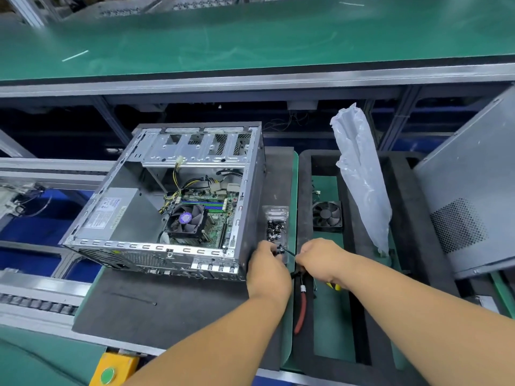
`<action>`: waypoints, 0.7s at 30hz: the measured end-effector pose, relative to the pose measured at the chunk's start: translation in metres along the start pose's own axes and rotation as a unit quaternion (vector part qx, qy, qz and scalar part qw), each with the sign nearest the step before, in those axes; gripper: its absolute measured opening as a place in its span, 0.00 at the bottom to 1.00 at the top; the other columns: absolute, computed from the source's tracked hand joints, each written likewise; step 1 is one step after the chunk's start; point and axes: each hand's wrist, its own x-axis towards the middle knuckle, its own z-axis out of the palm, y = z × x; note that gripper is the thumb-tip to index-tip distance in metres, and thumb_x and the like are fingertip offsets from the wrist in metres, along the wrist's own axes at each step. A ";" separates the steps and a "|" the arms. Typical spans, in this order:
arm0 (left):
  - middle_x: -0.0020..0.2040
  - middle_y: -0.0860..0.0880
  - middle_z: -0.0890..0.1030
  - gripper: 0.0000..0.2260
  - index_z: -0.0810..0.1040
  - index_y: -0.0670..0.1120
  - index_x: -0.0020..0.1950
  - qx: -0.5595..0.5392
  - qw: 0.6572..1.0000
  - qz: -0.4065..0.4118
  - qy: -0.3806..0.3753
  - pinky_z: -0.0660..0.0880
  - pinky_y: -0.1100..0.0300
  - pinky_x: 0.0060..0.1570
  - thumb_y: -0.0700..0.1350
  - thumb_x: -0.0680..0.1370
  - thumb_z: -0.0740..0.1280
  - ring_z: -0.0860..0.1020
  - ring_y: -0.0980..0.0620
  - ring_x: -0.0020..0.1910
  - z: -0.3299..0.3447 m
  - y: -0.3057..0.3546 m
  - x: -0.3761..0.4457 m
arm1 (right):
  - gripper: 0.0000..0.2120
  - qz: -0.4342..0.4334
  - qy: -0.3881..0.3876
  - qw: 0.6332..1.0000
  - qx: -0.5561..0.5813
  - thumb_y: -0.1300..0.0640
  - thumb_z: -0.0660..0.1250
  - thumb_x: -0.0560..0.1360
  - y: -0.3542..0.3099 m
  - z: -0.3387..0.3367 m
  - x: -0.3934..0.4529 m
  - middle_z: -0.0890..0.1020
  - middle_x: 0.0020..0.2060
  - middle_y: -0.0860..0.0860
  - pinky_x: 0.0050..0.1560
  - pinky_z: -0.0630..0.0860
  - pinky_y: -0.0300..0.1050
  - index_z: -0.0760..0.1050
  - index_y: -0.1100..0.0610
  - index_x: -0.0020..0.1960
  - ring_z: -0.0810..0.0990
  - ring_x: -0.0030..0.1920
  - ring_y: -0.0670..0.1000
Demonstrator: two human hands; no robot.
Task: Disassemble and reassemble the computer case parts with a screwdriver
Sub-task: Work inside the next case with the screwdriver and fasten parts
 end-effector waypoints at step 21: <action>0.38 0.51 0.78 0.12 0.71 0.48 0.44 -0.041 0.998 0.012 0.035 0.65 0.54 0.35 0.51 0.85 0.59 0.75 0.51 0.36 0.003 0.004 -0.003 | 0.08 -0.017 0.019 1.000 0.015 0.55 0.62 0.81 -0.008 -0.009 0.007 0.81 0.46 0.54 0.50 0.77 0.45 0.80 0.56 0.51 0.77 0.45 0.54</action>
